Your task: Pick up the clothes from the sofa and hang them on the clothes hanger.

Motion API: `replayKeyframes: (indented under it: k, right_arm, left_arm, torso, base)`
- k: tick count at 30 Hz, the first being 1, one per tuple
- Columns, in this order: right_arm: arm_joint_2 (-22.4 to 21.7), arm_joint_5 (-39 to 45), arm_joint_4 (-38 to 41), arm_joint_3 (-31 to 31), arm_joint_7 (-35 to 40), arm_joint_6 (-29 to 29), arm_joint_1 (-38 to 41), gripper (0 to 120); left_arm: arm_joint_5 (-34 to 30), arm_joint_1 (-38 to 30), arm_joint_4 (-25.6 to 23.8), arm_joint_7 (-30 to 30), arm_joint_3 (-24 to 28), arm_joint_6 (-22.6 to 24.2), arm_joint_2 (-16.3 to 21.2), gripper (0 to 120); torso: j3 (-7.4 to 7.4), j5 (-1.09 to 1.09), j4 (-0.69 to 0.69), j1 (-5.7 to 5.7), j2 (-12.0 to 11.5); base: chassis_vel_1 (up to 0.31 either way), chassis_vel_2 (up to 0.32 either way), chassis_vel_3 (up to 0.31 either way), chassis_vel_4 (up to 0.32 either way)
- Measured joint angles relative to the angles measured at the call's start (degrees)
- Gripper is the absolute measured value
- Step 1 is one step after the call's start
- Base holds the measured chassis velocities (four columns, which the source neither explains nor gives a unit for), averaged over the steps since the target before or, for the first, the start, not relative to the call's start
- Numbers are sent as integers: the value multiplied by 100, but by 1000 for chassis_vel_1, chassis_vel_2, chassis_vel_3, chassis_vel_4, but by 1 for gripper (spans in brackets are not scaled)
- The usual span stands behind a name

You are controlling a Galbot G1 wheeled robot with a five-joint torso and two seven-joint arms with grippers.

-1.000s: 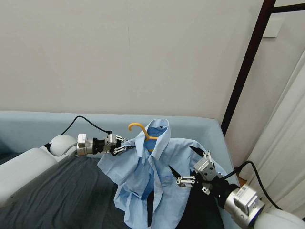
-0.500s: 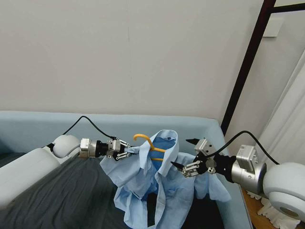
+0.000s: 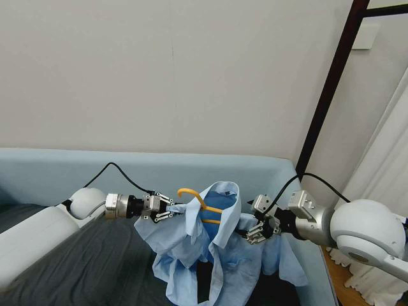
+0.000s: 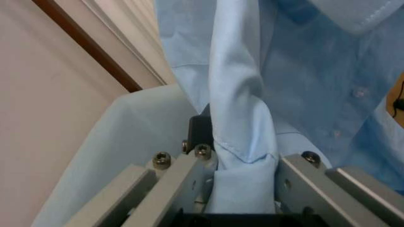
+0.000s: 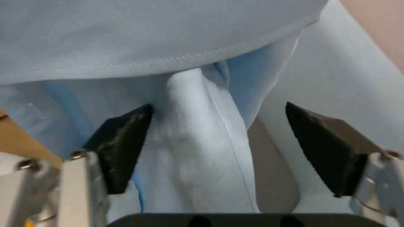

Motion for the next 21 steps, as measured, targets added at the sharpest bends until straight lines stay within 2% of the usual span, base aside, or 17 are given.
replayKeyframes:
  k: [2, 3, 7, 8, 12, 13, 16, 18, 21]
  right_arm:
    - [16, 37, 3, -15, 12, -19, 3, 70]
    - [16, 37, 3, -15, 12, -19, 3, 70]
    - [2, 11, 61, -155, 35, -28, -9, 50]
    - [2, 11, 61, -155, 35, -28, -9, 50]
    - [-22, 2, 161, -200, 32, -20, -26, 32]
    - [-22, 2, 161, -200, 32, -20, -26, 32]
    - [-28, 20, 174, -200, 32, 8, -31, 18]
    - [-33, 22, 184, -197, 32, 13, -37, 14]
    - [-37, 36, 232, -191, 27, 22, -55, 2]
  left_arm:
    - [5, 2, -4, 16, 0, -14, 22, 1]
    - [5, 2, -4, 16, 0, -14, 22, 1]
    - [8, -15, -21, 25, 0, -24, 27, 1]
    - [8, -15, -21, 25, 0, -24, 27, 1]
    - [15, -11, -37, 27, 13, -34, 30, 1]
    - [15, -11, -37, 27, 13, -34, 30, 1]
    - [48, 45, -56, 27, 6, -52, 24, 1]
    - [51, 75, -64, 25, -12, -53, 23, 1]
    - [52, 133, -82, 14, -60, -54, 35, 1]
  torso:
    - [0, 0, 0, 0, 0]
    - [0, 0, 0, 0, 0]
    - [0, 0, 0, 0, 0]
    - [0, 0, 0, 0, 0]
    - [0, 1, 0, 0, 0]
    - [0, 1, 0, 0, 0]
    - [0, 0, 0, 0, 0]
    - [0, 0, 0, 0, 0]
    - [0, 0, 0, 0, 0]
  base:
    - [0, 0, 0, 0]
    - [0, 0, 0, 0]
    - [0, 0, 0, 0]
    - [0, 0, 0, 0]
    - [0, 0, 0, 0]
    - [0, 0, 0, 0]
    - [0, 0, 0, 0]
    - [0, 0, 0, 0]
    - [0, 0, 0, 0]
